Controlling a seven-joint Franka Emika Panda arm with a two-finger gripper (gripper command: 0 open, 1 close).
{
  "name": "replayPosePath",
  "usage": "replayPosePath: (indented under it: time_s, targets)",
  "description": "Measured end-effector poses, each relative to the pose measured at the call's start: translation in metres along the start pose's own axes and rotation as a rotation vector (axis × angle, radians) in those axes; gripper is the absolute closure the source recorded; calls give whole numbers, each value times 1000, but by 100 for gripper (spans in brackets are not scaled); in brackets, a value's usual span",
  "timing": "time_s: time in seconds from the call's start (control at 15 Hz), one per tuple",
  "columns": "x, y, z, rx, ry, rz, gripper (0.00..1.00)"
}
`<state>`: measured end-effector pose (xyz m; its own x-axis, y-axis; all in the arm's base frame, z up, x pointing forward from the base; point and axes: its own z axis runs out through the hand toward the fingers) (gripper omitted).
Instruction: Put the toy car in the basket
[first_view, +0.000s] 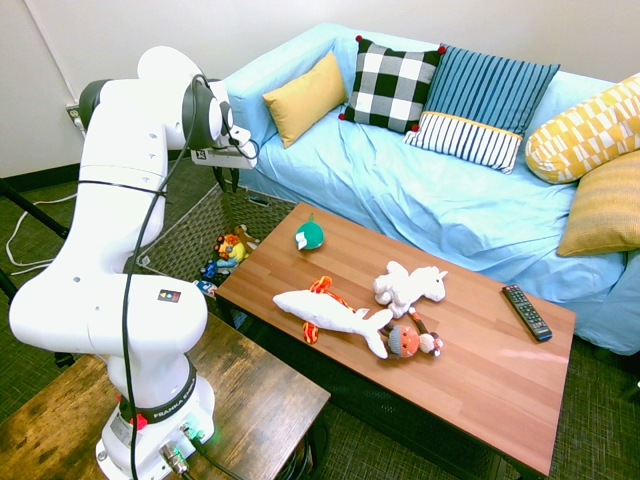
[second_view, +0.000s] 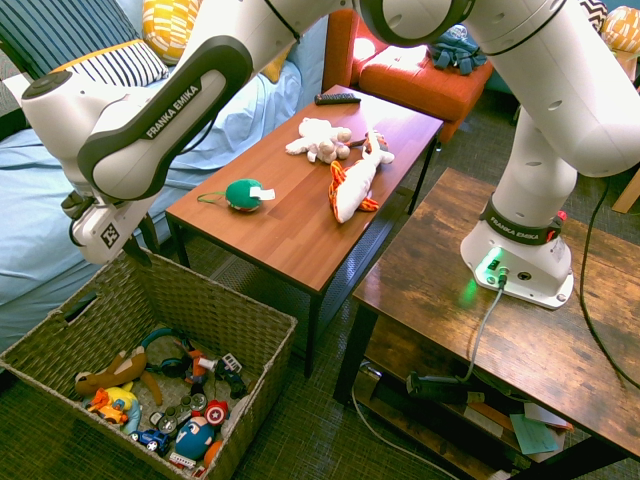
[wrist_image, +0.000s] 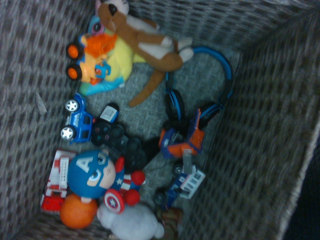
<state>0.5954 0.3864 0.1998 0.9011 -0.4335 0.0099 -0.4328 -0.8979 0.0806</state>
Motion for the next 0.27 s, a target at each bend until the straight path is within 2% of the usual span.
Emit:
replayPosePath:
  time_s: [0.27]
  targets:
    - [106,122,-51,77,18,176,0]
